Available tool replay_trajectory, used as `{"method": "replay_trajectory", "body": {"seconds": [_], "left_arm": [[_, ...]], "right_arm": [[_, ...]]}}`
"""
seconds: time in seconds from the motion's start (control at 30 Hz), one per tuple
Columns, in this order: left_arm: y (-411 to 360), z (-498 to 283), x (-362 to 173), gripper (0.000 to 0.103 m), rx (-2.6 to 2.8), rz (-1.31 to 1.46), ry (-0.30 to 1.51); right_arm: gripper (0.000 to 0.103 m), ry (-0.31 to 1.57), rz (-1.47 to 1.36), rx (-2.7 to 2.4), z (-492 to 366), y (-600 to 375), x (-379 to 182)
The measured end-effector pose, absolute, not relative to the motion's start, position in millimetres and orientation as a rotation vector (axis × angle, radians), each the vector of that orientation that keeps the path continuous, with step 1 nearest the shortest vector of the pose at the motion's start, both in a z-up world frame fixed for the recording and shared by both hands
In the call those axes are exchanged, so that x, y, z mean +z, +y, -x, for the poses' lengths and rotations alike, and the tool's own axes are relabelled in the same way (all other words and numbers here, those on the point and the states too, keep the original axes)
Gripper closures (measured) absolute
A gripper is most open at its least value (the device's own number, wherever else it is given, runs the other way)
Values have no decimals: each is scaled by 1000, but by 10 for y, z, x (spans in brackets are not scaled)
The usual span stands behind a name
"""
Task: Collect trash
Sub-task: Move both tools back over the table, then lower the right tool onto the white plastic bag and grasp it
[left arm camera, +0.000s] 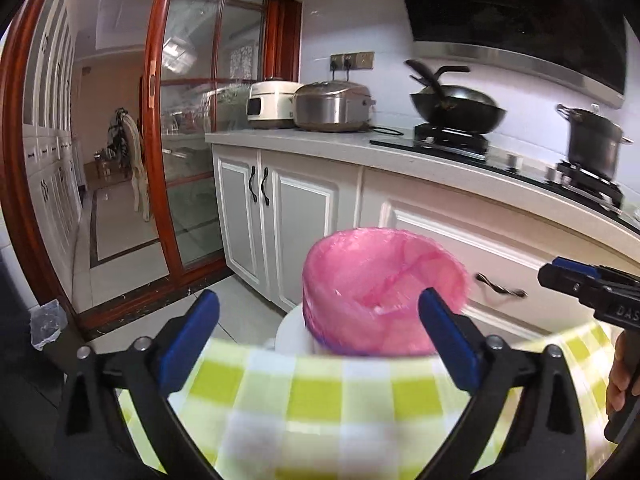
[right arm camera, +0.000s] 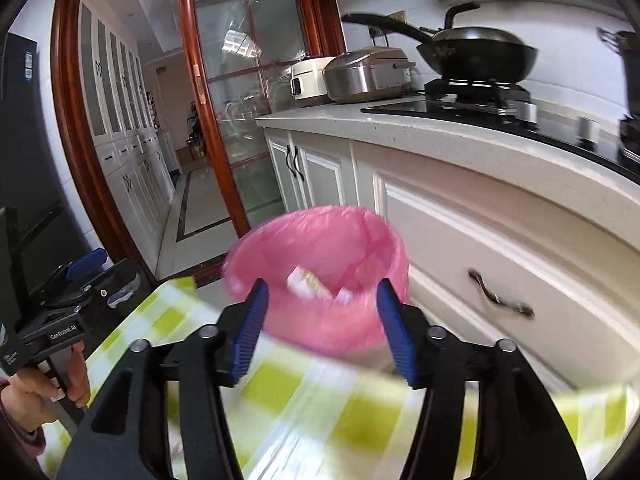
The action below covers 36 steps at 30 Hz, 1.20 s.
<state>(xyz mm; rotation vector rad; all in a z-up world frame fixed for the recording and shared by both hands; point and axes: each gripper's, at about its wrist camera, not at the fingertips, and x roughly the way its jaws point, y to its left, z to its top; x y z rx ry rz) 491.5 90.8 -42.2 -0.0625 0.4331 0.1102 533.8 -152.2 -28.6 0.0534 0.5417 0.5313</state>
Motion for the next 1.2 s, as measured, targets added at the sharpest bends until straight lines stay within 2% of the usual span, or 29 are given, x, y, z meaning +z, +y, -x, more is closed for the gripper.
{"method": "replay_trajectory", "body": {"seconds": [0.1, 0.27, 0.53, 0.8, 1.2], "left_arm": [[753, -4434, -386, 5, 110, 25, 415], [608, -3825, -450, 5, 104, 26, 417], [504, -2957, -726, 5, 86, 102, 472], [325, -2358, -1019, 5, 64, 66, 506], [349, -2360, -1131, 5, 73, 76, 534]], "right_arm": [[46, 550, -51, 510, -4864, -1609, -352], [40, 574, -82, 479, -4136, -1768, -540], [35, 643, -118, 399, -3455, -1995, -966], [34, 693, -113, 362, -3334, -1945, -1268], [28, 743, -84, 380, -3547, -1708, -1425]]}}
